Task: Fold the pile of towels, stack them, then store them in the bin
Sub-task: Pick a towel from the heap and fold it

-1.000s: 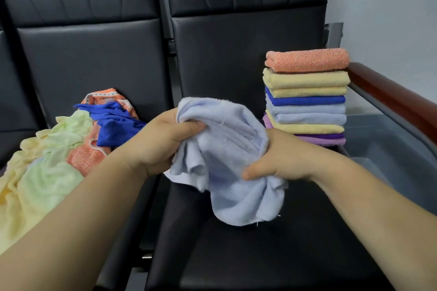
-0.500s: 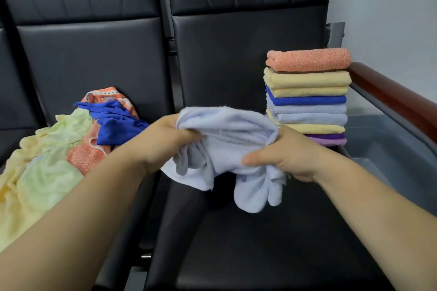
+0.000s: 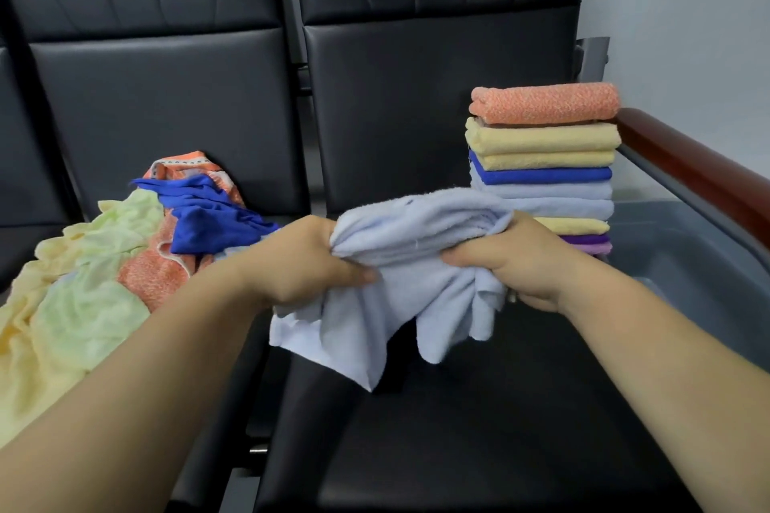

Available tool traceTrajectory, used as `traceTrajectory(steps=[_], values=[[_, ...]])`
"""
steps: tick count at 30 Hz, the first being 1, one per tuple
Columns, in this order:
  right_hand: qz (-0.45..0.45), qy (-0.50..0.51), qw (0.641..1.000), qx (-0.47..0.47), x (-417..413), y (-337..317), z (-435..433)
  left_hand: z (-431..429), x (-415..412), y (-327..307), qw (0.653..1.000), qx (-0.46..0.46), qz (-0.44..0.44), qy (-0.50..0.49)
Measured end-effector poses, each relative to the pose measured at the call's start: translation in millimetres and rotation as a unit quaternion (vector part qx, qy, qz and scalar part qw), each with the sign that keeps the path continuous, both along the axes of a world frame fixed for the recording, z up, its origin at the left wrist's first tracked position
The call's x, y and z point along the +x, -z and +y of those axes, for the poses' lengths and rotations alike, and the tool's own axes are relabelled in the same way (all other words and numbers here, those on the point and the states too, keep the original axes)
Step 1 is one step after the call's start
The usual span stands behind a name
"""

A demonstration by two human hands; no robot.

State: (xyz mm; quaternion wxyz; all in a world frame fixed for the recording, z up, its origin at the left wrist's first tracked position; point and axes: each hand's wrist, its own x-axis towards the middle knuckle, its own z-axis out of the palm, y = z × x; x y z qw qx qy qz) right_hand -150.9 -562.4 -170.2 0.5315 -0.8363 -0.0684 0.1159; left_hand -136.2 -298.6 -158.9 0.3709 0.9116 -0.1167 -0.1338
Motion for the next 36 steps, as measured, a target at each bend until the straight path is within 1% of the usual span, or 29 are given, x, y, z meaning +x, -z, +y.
traceTrajectory(steps=[1,2,3,4,5,6,7,8,10,11,12,13,14,15,16,17,18,19,20,21,22,24,25,26,29,31,32,34,36], values=[[0.022,-0.016,0.998,0.059,-2.5,-2.3,1.0,4.1,3.2,1.3,0.997,-0.071,0.024,-0.007],[0.040,-0.043,0.994,0.088,-4.6,-2.5,1.4,8.0,4.7,1.0,0.989,-0.142,0.050,-0.008],[0.056,-0.065,0.993,0.084,-4.6,-2.5,2.8,11.1,5.7,2.1,0.972,-0.219,0.083,0.004],[0.056,-0.082,0.995,0.033,-3.6,-0.1,2.4,13.3,6.8,2.9,0.951,-0.284,0.117,0.020],[0.038,-0.089,0.994,-0.055,-4.8,-0.5,3.4,12.2,7.2,2.5,0.932,-0.332,0.141,0.030],[0.021,-0.096,0.985,-0.142,-5.7,-0.9,5.4,9.8,6.8,2.1,0.916,-0.367,0.157,0.042],[0.013,-0.087,0.977,-0.194,-6.2,0.4,7.4,5.6,5.5,2.5,0.900,-0.399,0.167,0.055],[0.011,-0.073,0.974,-0.213,-6.2,2.8,9.2,-0.8,1.6,0.9,0.886,-0.424,0.176,0.066],[-0.005,-0.022,0.977,-0.211,-4.2,5.6,10.1,-11.6,-3.4,-0.8,0.866,-0.453,0.196,0.083],[-0.015,0.002,0.979,-0.205,-1.3,6.3,8.5,-15.8,-5.5,-1.3,0.870,-0.440,0.197,0.098],[-0.023,0.019,0.979,-0.200,1.8,6.0,5.3,-18.1,-8.1,-3.3,0.893,-0.396,0.188,0.100],[-0.019,0.026,0.980,-0.195,3.0,3.3,2.0,-20.2,-11.7,-7.2,0.936,-0.308,0.151,0.085],[-0.009,0.026,0.982,-0.185,4.4,1.9,-1.8,-20.1,-14.0,-9.8,0.977,-0.180,0.094,0.061],[0.003,0.022,0.987,-0.161,3.8,0.7,-3.6,-20.4,-16.1,-11.1,0.997,-0.046,0.040,0.053],[0.012,0.017,0.992,-0.125,4.5,1.1,-5.4,-20.5,-16.2,-10.9,0.997,0.053,0.000,0.051],[0.014,0.018,0.996,-0.088,4.0,1.6,-5.2,-20.5,-15.3,-8.9,0.994,0.099,-0.017,0.049],[0.004,0.021,0.998,-0.051,4.2,2.6,-4.1,-20.0,-14.7,-8.3,0.992,0.114,-0.025,0.036],[-0.007,0.019,1.000,-0.021,3.6,2.3,-2.7,-16.7,-11.5,-7.2,0.994,0.105,-0.025,0.018],[-0.013,0.011,1.000,0.003,3.9,3.0,-2.3,-11.7,-9.8,-9.0,0.997,0.075,-0.020,0.001],[-0.007,-0.001,1.000,0.015,3.6,1.7,-2.3,-6.3,-6.7,-10.3,1.000,0.023,-0.006,-0.006],[0.002,-0.021,1.000,0.000,2.3,0.4,-2.8,-0.5,-4.2,-10.8,0.999,-0.036,0.006,-0.005],[0.003,-0.057,0.992,-0.114,-0.5,-0.1,-3.9,6.0,-2.0,-9.3,0.988,-0.155,0.021,-0.001],[-0.005,-0.060,0.983,-0.174,-2.1,1.1,-3.6,5.4,-2.0,-7.3,0.978,-0.208,0.027,-0.003],[-0.012,-0.050,0.976,-0.212,-2.1,3.6,-2.8,2.3,-2.3,-5.0,0.968,-0.248,0.034,-0.006],[-0.024,0.008,0.971,-0.239,4.4,11.0,-3.4,-10.6,-2.3,1.4,0.949,-0.311,0.049,-0.032],[-0.026,0.028,0.973,-0.227,9.1,11.2,-10.0,-13.4,-3.7,-0.3,0.955,-0.289,0.051,-0.033],[-0.032,0.029,0.973,-0.226,10.8,10.2,-14.2,-11.3,-3.0,-1.4,0.966,-0.253,0.036,-0.021],[-0.051,0.017,0.967,-0.248,13.2,10.3,-20.8,-5.3,-2.1,-4.7,0.991,-0.128,-0.035,0.013],[-0.074,0.009,0.954,-0.291,16.6,14.0,-24.1,-0.2,0.0,-8.3,0.994,0.005,-0.098,0.037]])
